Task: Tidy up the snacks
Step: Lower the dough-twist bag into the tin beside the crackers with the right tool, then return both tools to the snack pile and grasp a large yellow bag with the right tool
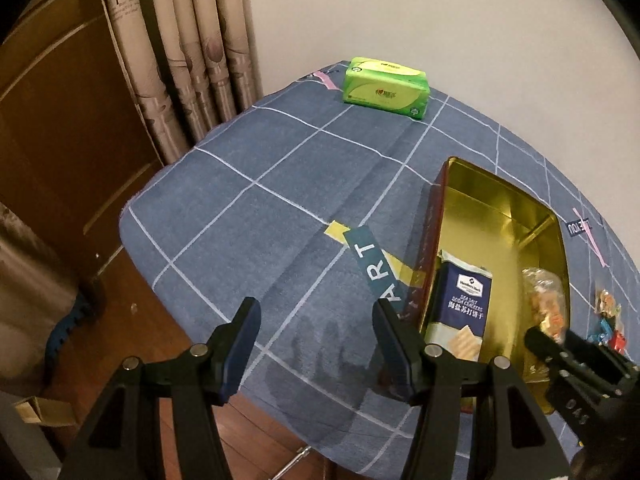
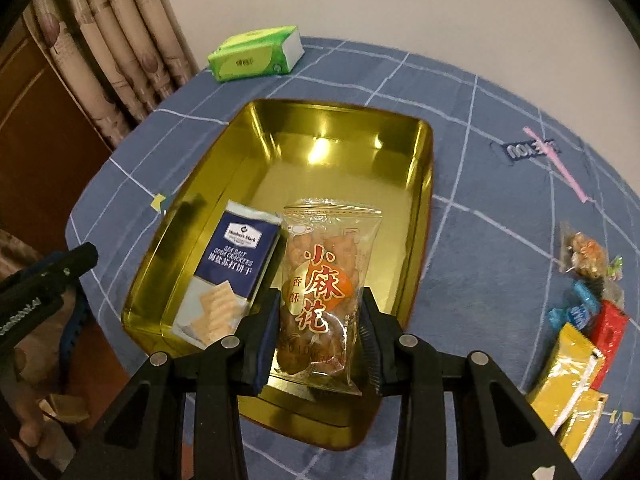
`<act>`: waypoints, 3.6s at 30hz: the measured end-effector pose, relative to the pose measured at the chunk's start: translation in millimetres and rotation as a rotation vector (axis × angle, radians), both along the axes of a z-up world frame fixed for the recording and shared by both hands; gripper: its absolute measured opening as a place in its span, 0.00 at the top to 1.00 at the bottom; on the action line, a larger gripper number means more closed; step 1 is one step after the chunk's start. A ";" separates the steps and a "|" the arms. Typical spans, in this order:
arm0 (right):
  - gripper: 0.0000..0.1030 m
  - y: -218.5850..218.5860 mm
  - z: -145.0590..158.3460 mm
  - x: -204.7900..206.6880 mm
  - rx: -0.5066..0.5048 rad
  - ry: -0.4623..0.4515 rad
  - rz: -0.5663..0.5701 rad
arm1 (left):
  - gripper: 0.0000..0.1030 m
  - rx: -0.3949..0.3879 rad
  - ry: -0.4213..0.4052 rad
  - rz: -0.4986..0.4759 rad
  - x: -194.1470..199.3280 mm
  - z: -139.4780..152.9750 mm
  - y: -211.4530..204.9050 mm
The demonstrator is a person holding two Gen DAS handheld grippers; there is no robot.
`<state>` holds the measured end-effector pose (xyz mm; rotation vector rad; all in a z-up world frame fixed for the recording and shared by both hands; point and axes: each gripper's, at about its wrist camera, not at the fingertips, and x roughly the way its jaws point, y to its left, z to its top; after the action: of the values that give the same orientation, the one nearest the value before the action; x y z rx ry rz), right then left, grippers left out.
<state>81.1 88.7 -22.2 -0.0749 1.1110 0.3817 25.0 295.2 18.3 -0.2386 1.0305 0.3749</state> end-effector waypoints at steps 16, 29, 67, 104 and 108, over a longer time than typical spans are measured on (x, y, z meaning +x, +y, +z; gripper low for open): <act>0.66 23.6 -23.4 10.5 -0.054 0.038 0.034 | 0.42 -0.027 0.009 -0.015 1.8 -2.9 -4.0; 0.61 23.3 -20.3 10.8 -0.049 0.044 0.031 | 0.42 -0.022 0.013 -0.022 1.3 -4.2 -7.1; 0.29 -250.6 -15.4 -83.1 -0.134 0.023 -0.408 | 0.35 0.041 0.025 -0.182 2.5 -3.5 -52.5; 0.48 -283.4 -47.6 -88.0 -0.089 0.041 -0.427 | 0.35 0.024 0.066 -0.556 5.3 5.9 -211.8; 0.48 -301.2 -47.4 -92.1 -0.093 0.041 -0.461 | 0.35 0.007 0.071 -0.645 7.4 -0.6 -249.4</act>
<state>-11.0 -212.5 -69.6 0.1067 1.1488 -0.0810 32.4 45.7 17.7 0.1197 1.1147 -0.1992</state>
